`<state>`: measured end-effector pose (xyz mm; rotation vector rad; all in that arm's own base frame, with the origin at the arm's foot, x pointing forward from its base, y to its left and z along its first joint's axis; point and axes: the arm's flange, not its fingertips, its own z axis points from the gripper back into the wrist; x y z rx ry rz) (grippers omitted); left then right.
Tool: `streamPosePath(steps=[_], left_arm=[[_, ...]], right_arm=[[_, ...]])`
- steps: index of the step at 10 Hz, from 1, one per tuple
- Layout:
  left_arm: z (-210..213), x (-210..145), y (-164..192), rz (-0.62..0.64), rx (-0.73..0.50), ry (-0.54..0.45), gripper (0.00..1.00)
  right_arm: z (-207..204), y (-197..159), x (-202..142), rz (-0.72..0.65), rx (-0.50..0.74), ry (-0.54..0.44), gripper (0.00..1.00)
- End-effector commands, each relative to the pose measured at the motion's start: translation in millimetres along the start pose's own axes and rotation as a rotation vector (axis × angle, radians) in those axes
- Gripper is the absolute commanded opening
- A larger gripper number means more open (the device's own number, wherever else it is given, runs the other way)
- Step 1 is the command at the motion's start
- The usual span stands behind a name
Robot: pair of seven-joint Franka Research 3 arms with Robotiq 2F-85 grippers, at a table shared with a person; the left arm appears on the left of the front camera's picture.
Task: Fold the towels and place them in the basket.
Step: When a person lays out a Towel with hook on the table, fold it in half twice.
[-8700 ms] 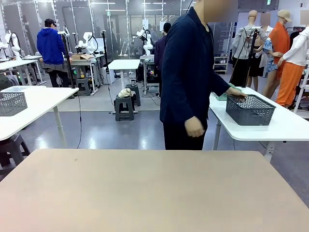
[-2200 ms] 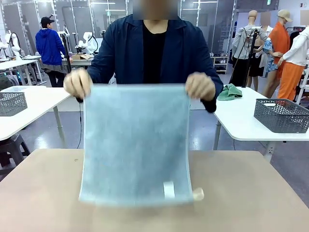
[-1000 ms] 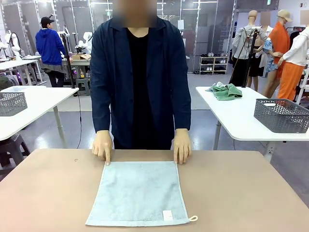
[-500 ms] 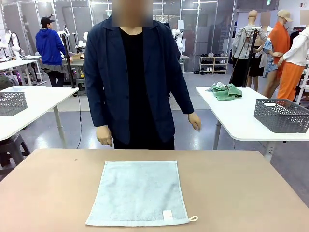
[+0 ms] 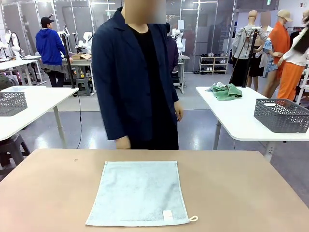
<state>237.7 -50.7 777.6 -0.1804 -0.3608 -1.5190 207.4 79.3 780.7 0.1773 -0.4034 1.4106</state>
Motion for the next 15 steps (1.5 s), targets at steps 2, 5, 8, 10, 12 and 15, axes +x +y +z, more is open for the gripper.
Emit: streamPosePath(steps=[2,5,8,10,12,15], left_arm=[[-98.9,7.8,-40.1,-0.156,-0.003,0.137,1.00],[-160.8,12.2,-44.2,-0.139,0.129,0.229,1.00],[-182.9,13.6,-27.5,-0.077,0.135,0.294,1.00],[-194.3,9.6,-19.6,-0.055,0.099,0.299,1.00],[-189.6,9.2,-24.4,-0.071,0.107,0.294,1.00],[-189.6,9.2,-24.4,-0.071,0.107,0.294,1.00]], right_arm=[[-85.2,-2.0,17.8,0.166,-0.003,0.076,1.00],[-163.7,-12.1,24.0,0.166,-0.061,0.147,1.00],[-210.5,-25.3,22.8,0.061,-0.081,0.341,1.00],[-221.8,-25.5,23.3,0.064,-0.071,0.355,1.00],[-213.0,-28.4,23.4,0.033,-0.040,0.354,1.00],[-226.1,-26.9,18.5,0.077,-0.070,0.349,1.00]])
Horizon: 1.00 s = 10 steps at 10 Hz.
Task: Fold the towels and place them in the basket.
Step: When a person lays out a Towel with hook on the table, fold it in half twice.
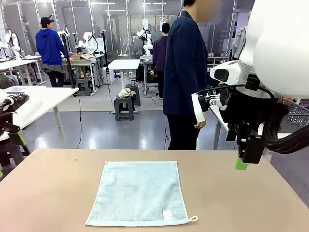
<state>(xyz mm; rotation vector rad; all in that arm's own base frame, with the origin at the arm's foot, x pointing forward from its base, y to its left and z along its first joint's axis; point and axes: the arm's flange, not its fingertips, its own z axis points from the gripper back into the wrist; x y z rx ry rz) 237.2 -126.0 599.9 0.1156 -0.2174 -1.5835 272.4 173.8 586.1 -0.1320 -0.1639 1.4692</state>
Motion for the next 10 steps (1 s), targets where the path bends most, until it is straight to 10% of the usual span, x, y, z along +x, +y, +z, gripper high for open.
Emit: streamPosePath(steps=[1,10], left_arm=[[1.4,-1.3,-0.9,0.015,0.015,0.020,1.00],[-119.5,98.8,-24.8,0.097,-0.123,0.001,1.00]], right_arm=[[-3.3,-0.7,-1.2,-0.001,-0.012,0.001,1.00],[-119.3,10.9,69.0,-0.028,0.102,-0.055,1.00]])
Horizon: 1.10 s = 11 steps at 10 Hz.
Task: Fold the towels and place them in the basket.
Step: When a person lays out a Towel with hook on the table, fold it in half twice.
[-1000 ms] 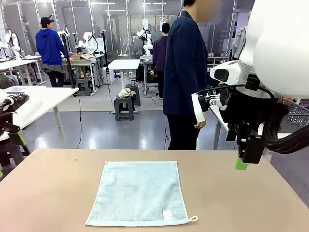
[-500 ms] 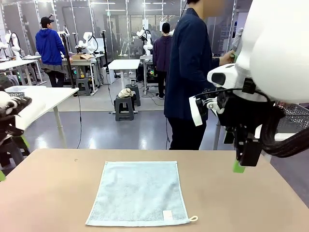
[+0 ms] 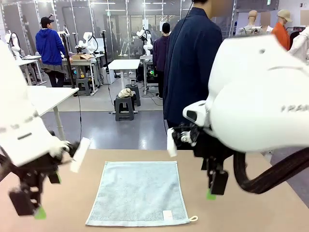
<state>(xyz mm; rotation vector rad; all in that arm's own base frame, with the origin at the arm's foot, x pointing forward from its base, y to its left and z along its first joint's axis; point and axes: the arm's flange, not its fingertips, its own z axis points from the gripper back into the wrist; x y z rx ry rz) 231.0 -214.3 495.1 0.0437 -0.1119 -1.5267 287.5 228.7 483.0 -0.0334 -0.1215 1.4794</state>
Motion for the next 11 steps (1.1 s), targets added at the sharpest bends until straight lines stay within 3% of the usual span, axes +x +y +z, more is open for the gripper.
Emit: streamPosePath(steps=[1,4,7,9,11], left_arm=[[-31.0,27.8,1.2,0.052,-0.027,-0.016,1.00],[-79.1,33.7,13.9,0.018,-0.021,-0.070,1.00],[-111.5,34.2,26.6,-0.025,0.046,-0.069,1.00],[-116.7,35.8,25.3,-0.070,0.056,-0.056,1.00],[-91.3,55.9,43.7,-0.010,0.018,-0.062,1.00]], right_arm=[[-34.0,-2.4,26.6,-0.038,0.009,-0.030,1.00],[-86.1,-13.1,48.1,0.002,0.049,-0.015,1.00],[-106.6,-19.5,49.3,0.014,0.050,-0.013,1.00],[-108.5,-20.4,49.6,0.029,0.072,-0.004,1.00],[-109.8,-15.3,46.1,0.008,0.064,-0.001,1.00]])
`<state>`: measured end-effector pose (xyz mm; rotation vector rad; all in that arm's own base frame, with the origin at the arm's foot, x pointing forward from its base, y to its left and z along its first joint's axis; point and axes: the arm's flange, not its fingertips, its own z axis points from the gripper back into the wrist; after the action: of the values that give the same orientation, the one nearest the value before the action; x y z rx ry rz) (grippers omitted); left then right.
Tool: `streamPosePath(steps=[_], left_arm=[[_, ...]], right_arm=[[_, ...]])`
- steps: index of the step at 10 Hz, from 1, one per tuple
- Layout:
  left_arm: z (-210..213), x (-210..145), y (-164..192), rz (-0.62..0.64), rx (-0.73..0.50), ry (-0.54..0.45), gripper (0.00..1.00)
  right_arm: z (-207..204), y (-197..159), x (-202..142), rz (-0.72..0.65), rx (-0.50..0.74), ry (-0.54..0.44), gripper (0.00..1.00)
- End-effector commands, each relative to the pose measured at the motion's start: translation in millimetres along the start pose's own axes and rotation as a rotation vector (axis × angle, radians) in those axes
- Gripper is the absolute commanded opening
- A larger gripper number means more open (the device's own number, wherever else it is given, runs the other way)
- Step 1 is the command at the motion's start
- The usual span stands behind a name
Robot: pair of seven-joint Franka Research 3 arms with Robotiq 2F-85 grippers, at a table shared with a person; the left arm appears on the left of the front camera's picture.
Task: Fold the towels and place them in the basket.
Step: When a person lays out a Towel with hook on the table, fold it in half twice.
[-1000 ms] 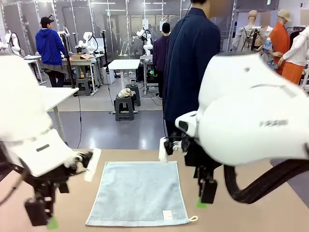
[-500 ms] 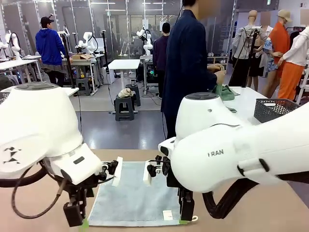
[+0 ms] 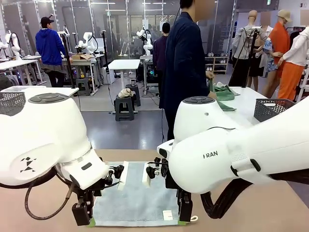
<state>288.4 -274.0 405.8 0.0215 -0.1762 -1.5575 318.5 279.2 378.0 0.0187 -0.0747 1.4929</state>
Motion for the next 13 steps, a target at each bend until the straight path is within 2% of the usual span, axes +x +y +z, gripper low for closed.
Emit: streamPosePath(steps=[1,4,7,9,13], left_arm=[[5.9,-1.5,-1.8,0.020,-0.006,-0.005,1.00],[2.5,-0.2,0.0,0.005,0.004,-0.004,1.00],[-26.0,-9.4,8.7,0.021,0.036,0.007,1.00],[-46.4,-11.1,15.1,-0.012,0.033,0.018,1.00],[-78.6,-15.6,16.8,-0.023,0.048,0.082,1.00]], right_arm=[[0.2,0.6,-0.4,-0.002,-0.001,0.000,1.00],[0.0,0.0,0.0,0.000,0.000,0.000,1.00],[-21.9,-13.5,-1.1,0.045,0.014,0.003,1.00],[-34.5,-18.9,-0.5,0.058,0.035,-0.005,1.00],[-54.0,-26.1,1.7,0.035,0.045,0.025,1.00]])
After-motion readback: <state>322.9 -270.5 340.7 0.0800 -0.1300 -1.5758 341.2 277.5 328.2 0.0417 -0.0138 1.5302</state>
